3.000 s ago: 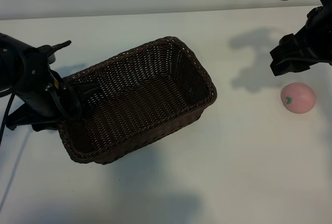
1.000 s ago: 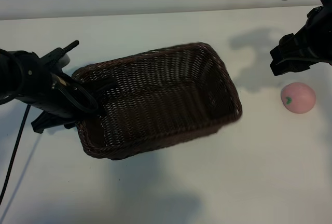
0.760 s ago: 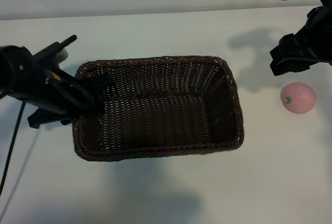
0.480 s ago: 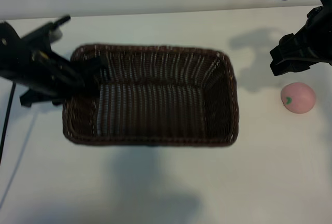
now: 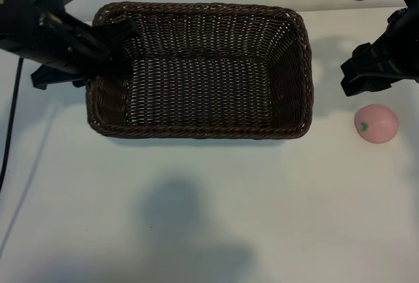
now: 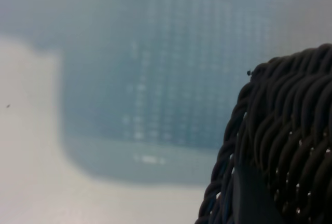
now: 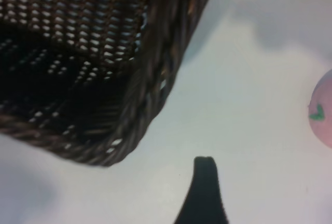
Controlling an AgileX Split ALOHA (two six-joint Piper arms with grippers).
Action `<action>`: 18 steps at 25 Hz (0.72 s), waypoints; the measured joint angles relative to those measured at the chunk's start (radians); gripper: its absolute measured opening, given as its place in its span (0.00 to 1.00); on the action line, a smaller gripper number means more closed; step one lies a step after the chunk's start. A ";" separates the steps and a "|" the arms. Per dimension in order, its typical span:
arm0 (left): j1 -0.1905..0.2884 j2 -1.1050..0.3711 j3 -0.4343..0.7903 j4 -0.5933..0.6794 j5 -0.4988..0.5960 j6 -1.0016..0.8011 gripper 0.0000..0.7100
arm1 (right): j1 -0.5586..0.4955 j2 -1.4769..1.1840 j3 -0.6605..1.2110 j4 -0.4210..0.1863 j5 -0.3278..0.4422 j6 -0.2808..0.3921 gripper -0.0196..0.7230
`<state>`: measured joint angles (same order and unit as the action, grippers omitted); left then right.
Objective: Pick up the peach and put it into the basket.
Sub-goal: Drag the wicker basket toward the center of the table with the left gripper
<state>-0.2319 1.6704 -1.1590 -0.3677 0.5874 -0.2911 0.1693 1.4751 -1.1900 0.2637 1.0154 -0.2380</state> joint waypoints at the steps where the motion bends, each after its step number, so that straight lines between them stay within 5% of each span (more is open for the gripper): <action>1: 0.000 0.021 -0.011 -0.008 0.000 0.000 0.45 | 0.000 0.000 0.000 0.000 0.000 0.000 0.81; 18: 0.000 0.324 -0.208 -0.187 0.004 0.141 0.45 | 0.000 0.000 0.000 0.000 -0.001 0.000 0.81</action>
<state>-0.2319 1.9943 -1.3672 -0.5548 0.5916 -0.1501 0.1693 1.4751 -1.1900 0.2637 1.0146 -0.2380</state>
